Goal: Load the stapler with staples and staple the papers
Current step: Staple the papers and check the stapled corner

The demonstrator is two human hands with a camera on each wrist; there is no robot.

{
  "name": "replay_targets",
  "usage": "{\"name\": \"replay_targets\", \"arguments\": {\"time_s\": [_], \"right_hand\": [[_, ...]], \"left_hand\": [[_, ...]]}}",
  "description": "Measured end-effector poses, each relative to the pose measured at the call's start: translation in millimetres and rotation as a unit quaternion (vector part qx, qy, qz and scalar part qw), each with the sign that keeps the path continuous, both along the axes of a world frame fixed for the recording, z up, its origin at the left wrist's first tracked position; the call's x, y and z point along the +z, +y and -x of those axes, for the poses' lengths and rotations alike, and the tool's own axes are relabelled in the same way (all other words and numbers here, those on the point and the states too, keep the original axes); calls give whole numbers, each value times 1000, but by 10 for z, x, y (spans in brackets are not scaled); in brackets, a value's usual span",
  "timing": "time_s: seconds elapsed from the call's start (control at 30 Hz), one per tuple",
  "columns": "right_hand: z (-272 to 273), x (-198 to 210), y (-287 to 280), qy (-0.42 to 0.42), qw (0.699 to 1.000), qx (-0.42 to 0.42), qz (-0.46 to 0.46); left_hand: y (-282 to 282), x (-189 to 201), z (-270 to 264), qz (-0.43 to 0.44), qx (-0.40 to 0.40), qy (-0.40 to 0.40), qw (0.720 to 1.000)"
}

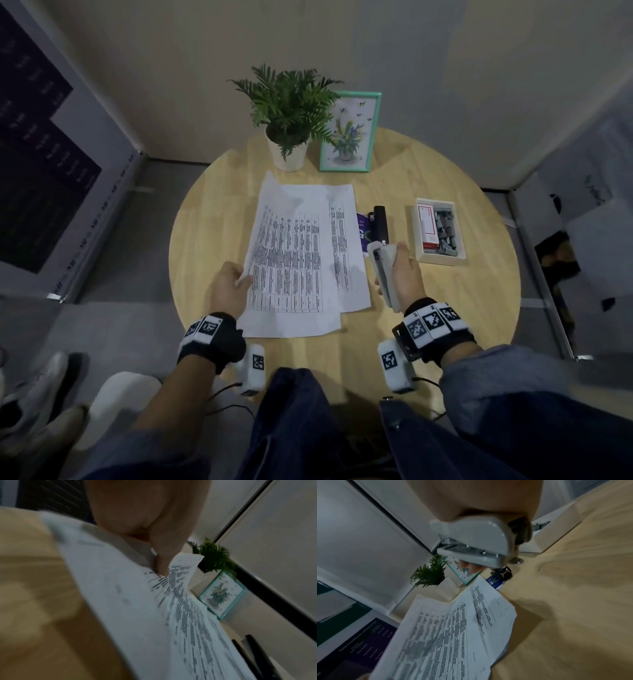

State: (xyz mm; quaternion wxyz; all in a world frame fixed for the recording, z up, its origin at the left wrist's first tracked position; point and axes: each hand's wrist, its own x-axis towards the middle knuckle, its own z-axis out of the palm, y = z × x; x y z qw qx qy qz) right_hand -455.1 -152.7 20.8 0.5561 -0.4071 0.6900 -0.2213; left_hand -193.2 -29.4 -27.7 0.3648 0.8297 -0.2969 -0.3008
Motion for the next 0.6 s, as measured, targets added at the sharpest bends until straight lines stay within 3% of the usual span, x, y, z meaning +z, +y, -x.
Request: {"name": "replay_targets", "arguments": {"time_s": [0.07, 0.23, 0.4, 0.6], "right_hand": [[101, -123, -37, 0, 1000, 25, -6], [166, 298, 114, 70, 981, 170, 59], [262, 407, 108, 144, 949, 257, 112], [240, 586, 54, 133, 929, 307, 159]], "left_hand": [[89, 128, 14, 67, -19, 8, 998], [231, 588, -44, 197, -24, 26, 980], [162, 945, -103, 268, -18, 78, 960], [-91, 1203, -39, 295, -47, 107, 948]]}}
